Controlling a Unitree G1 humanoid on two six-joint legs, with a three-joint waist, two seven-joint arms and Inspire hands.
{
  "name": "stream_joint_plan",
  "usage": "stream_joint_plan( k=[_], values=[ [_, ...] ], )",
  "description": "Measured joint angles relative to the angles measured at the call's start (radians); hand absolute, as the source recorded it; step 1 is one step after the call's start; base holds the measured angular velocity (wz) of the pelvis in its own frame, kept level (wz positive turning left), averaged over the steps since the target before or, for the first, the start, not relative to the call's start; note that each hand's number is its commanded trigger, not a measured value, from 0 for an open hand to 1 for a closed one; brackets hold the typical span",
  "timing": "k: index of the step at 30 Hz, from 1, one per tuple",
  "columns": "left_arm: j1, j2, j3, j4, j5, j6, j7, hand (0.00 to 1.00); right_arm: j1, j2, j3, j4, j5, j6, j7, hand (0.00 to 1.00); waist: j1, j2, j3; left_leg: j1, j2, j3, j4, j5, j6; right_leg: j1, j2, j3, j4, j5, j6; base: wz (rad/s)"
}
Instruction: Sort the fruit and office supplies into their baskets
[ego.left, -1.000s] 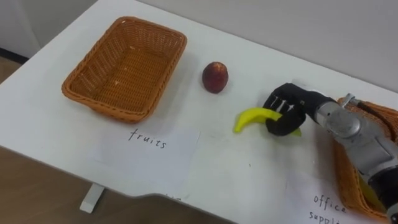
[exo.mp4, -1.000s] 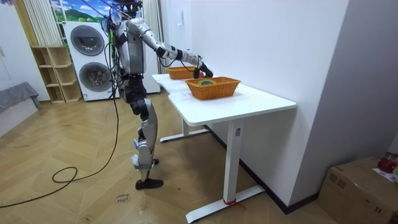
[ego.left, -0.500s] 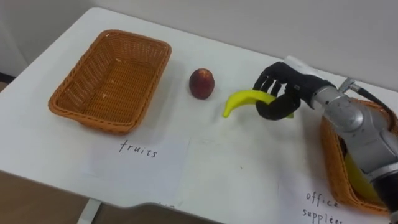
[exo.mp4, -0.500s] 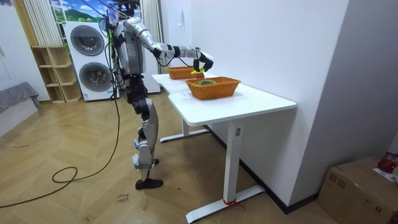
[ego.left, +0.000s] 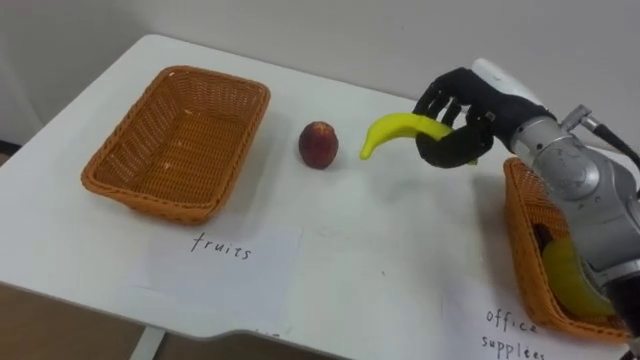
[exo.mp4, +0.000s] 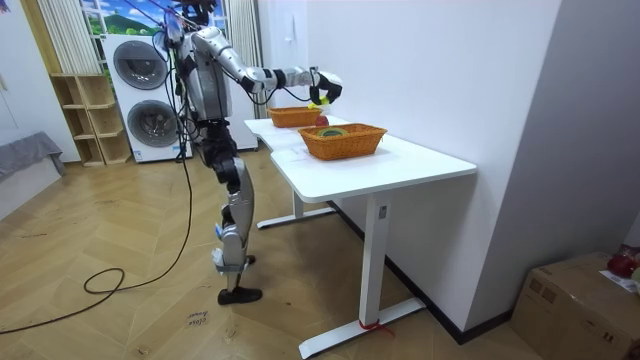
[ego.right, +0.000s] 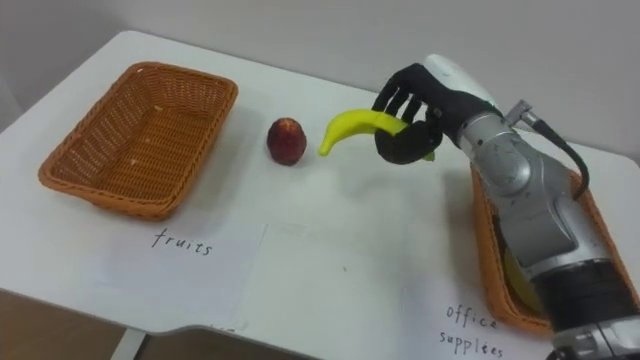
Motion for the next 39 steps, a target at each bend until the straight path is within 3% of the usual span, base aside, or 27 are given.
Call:
stream_joint_plan(
  k=[10,17,34,39],
  values=[
    [0.002,0.000,0.018,-0.062,0.053,0.002,0.009,0.00,-0.016,0.000,0.000,-0.027,-0.016,0.006,-0.034,1.00,0.021,0.001,0.0007,0.004,-0.005,-0.008,-0.004,0.000,0.003,0.005,-0.004,0.001,0.000,-0.003,0.004,0.03],
    [0.010,-0.003,0.017,-0.062,0.072,0.025,-0.012,0.00,-0.022,0.001,0.001,-0.063,-0.026,0.025,-0.033,1.00,0.034,0.005,0.0103,0.020,-0.006,-0.011,-0.013,-0.001,0.004,0.019,-0.005,0.000,0.000,-0.004,0.007,0.01],
    [0.018,-0.007,0.016,-0.063,0.082,0.039,-0.031,0.00,-0.023,0.005,0.001,-0.123,-0.053,0.024,-0.035,1.00,0.030,0.000,0.0067,0.019,-0.009,-0.015,-0.013,-0.001,0.004,0.019,-0.007,-0.010,-0.001,-0.011,0.009,0.00],
    [0.014,-0.014,0.031,-0.069,0.089,0.033,-0.028,0.00,-0.023,0.037,0.001,-0.161,-0.050,0.022,-0.057,1.00,0.037,0.003,0.0084,0.016,-0.009,-0.018,-0.017,-0.001,0.004,0.018,-0.007,-0.013,-0.001,-0.011,0.009,0.00]
  ],
)
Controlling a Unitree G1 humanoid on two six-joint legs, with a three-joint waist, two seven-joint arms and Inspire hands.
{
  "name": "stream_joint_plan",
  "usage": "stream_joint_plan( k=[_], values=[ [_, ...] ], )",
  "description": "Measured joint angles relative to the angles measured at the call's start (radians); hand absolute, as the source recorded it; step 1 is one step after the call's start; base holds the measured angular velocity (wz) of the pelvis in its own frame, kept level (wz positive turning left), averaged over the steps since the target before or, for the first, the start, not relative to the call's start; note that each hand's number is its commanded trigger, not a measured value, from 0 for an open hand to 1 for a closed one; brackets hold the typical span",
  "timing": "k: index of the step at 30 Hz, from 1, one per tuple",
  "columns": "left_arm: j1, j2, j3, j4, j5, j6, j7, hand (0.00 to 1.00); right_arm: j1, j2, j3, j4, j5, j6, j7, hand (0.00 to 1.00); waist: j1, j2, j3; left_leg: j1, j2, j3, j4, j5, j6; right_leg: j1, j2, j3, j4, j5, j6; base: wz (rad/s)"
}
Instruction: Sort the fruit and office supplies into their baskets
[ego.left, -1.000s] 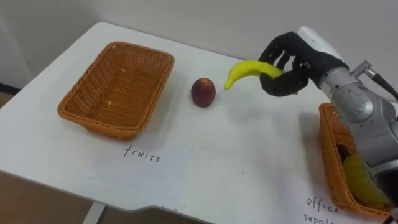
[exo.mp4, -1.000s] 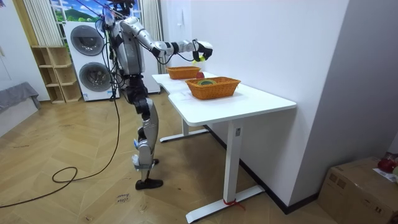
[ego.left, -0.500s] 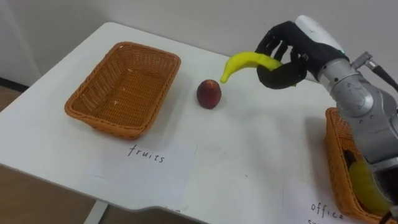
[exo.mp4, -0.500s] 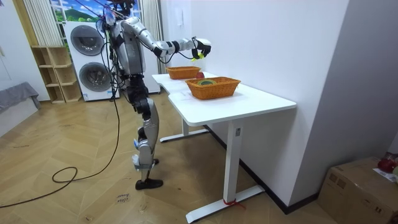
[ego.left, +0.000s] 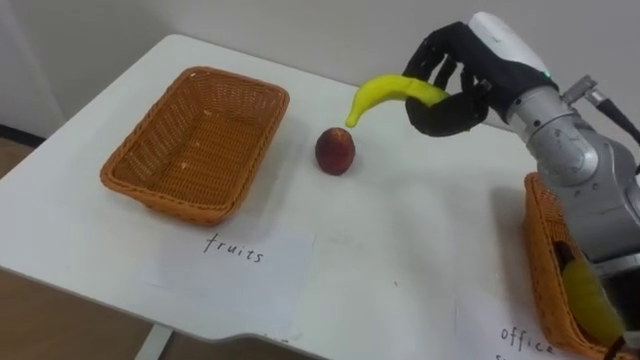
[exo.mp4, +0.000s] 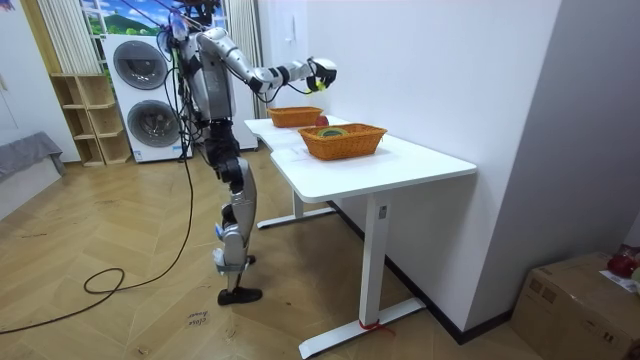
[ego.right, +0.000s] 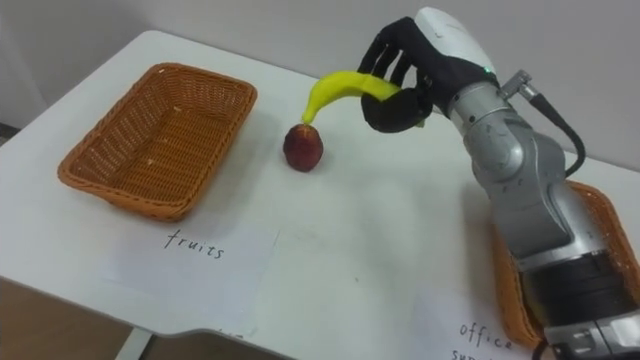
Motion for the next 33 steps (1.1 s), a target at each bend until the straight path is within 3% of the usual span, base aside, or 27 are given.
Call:
stream_joint_plan(
  k=[4,9,15,22,26,33],
  values=[
    [-0.009,-0.005,-0.001,-0.001,0.000,-0.006,0.006,0.00,-0.001,0.006,0.000,-0.013,0.005,-0.001,-0.013,1.00,0.021,0.004,0.0026,-0.007,-0.001,-0.010,0.003,0.000,0.000,-0.001,-0.001,-0.012,0.000,0.000,0.000,0.07],
    [-0.003,-0.017,0.000,-0.033,0.020,-0.004,0.008,0.00,-0.005,0.029,0.009,-0.034,-0.013,0.001,-0.023,1.00,0.064,0.016,-0.0003,-0.017,-0.001,-0.017,0.015,0.000,0.000,-0.012,-0.002,-0.021,0.004,0.000,0.000,0.04],
    [0.017,-0.018,-0.002,-0.041,0.022,0.006,0.008,0.00,-0.018,0.052,0.020,-0.034,-0.046,0.006,-0.021,1.00,0.074,0.026,-0.0036,-0.022,-0.008,-0.039,0.013,0.000,0.001,-0.005,-0.005,-0.039,0.003,0.000,0.001,0.10],
    [0.025,-0.019,-0.002,-0.036,0.019,0.009,0.008,0.00,-0.042,0.070,0.057,-0.033,-0.045,0.020,-0.018,1.00,0.076,0.022,-0.0034,-0.021,-0.016,-0.050,0.014,0.001,0.003,0.006,-0.010,-0.046,0.004,-0.003,0.006,0.06],
    [0.021,-0.018,-0.002,-0.036,0.018,0.009,0.007,0.00,-0.044,0.102,0.068,-0.028,-0.017,0.020,-0.018,1.00,0.082,0.014,0.0029,-0.023,-0.017,-0.062,0.019,0.001,0.003,0.011,-0.011,-0.065,0.004,-0.004,0.006,0.08],
    [0.014,-0.017,0.000,-0.040,0.020,0.010,-0.012,0.00,-0.080,0.107,0.098,-0.001,-0.011,0.022,-0.019,1.00,0.105,0.002,0.0056,-0.036,-0.022,-0.083,0.023,0.002,0.004,0.010,-0.014,-0.093,0.003,-0.005,0.008,0.09]
  ],
)
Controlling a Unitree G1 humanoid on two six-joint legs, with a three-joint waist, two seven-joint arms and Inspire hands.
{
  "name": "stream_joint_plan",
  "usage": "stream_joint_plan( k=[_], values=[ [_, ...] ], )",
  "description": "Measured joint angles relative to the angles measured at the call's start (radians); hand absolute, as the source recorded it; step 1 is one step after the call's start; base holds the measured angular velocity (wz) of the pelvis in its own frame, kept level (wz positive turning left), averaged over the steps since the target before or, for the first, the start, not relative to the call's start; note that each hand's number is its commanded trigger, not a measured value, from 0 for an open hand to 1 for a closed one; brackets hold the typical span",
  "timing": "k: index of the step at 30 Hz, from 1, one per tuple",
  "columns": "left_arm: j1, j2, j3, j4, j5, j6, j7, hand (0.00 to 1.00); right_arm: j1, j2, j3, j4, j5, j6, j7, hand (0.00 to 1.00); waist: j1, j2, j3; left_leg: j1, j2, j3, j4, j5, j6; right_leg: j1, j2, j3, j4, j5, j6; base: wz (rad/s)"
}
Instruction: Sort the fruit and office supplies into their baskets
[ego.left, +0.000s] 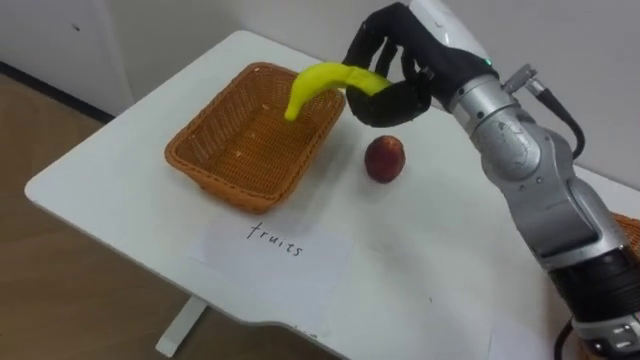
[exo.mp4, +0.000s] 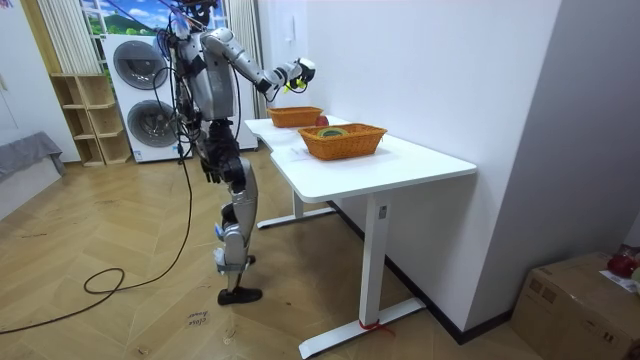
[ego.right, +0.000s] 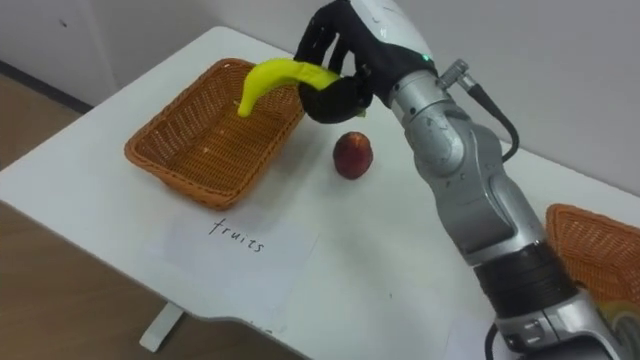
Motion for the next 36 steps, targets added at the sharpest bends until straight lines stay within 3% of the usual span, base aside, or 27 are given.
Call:
stream_joint_plan(
  k=[9,17,25,36],
  values=[
    [-0.001,0.000,0.000,-0.043,0.002,0.002,-0.017,0.00,-0.008,0.003,0.006,0.026,0.002,0.018,0.000,1.00,0.026,-0.008,0.0004,-0.022,-0.009,-0.019,0.013,0.000,0.003,-0.007,-0.004,-0.009,-0.001,-0.003,0.004,0.07],
    [-0.001,0.000,-0.001,-0.050,0.002,0.028,-0.017,0.00,-0.008,0.011,0.031,0.025,0.002,0.038,0.012,1.00,0.041,-0.009,0.0004,-0.023,-0.010,-0.022,0.013,0.000,0.004,-0.009,-0.004,-0.012,-0.001,-0.003,0.004,0.00],
    [-0.001,0.000,-0.003,-0.058,0.002,0.029,-0.016,0.00,-0.008,0.017,0.056,0.048,0.006,0.037,0.014,1.00,0.053,-0.009,0.0007,-0.016,-0.010,-0.025,0.013,0.000,0.004,-0.002,-0.004,-0.017,-0.001,-0.003,0.004,0.00],
    [-0.007,0.004,-0.003,-0.055,0.002,0.029,-0.016,0.00,-0.012,0.017,0.119,0.132,0.011,0.035,0.018,1.00,0.076,-0.026,0.0036,-0.040,-0.013,-0.042,0.014,0.000,0.003,-0.014,-0.005,-0.037,-0.002,-0.003,0.004,0.04]
  ],
)
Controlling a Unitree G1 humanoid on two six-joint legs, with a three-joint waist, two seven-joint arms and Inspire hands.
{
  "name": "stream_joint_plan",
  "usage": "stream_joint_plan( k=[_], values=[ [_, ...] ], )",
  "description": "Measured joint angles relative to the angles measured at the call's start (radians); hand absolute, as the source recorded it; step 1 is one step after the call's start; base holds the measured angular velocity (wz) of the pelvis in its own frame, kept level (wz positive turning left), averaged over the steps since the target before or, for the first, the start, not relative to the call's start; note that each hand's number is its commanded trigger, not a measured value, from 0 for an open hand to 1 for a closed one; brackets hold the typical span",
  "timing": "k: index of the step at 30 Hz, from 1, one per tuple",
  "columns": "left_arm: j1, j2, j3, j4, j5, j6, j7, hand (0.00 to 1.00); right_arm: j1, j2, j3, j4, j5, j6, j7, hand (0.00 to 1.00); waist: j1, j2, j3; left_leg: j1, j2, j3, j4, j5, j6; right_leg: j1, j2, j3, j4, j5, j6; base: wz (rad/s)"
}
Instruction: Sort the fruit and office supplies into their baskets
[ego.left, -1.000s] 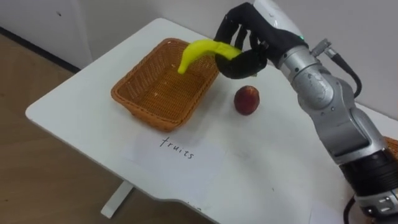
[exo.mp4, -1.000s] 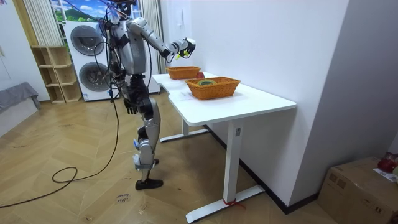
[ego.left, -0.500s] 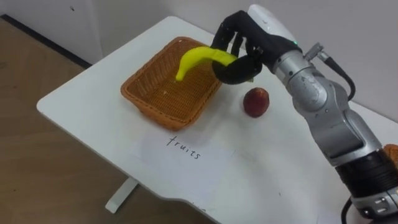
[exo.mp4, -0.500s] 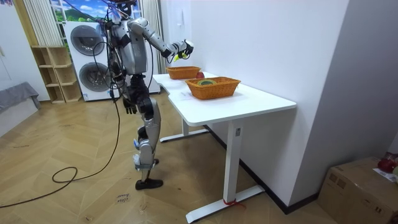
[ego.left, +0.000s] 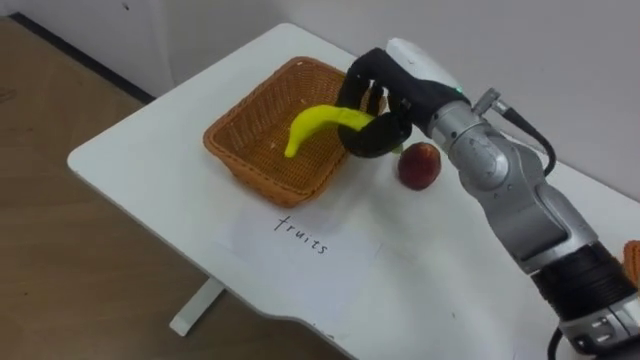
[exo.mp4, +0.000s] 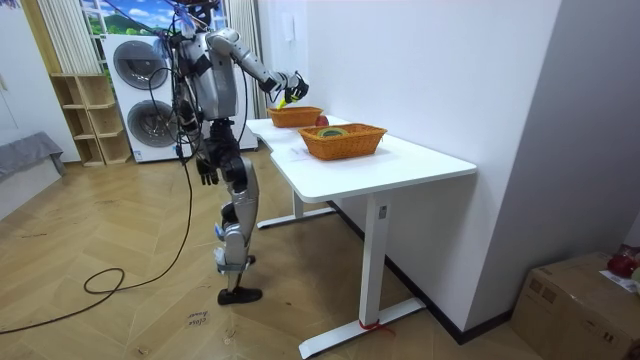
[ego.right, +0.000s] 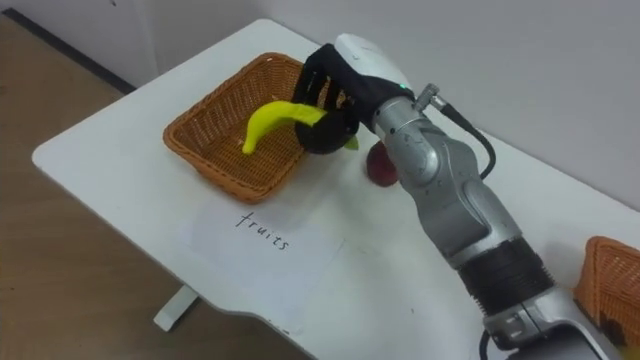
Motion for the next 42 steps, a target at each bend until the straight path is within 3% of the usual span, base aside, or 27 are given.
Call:
stream_joint_plan(
  k=[17,36,42],
  values=[
    [0.015,-0.003,0.000,0.000,0.000,0.009,0.006,0.00,-0.059,-0.001,0.030,0.201,0.004,0.002,-0.030,1.00,0.034,-0.002,0.0012,0.006,-0.010,-0.028,-0.003,0.002,0.002,0.013,-0.004,-0.016,-0.002,-0.003,0.006,0.05],
    [0.024,-0.001,-0.001,-0.001,0.000,0.012,0.005,0.00,-0.065,0.002,0.030,0.195,0.012,0.001,-0.135,1.00,0.034,-0.004,0.0007,0.006,-0.012,-0.026,-0.001,0.002,0.003,0.013,-0.007,-0.018,-0.001,-0.003,0.006,0.00],
    [0.025,-0.001,-0.001,-0.001,0.000,0.016,0.005,0.00,-0.066,0.018,0.030,0.195,0.012,0.002,-0.165,1.00,0.034,-0.004,0.0007,0.006,-0.012,-0.026,-0.001,0.003,0.003,0.013,-0.007,-0.018,-0.001,-0.003,0.006,0.00]
  ],
)
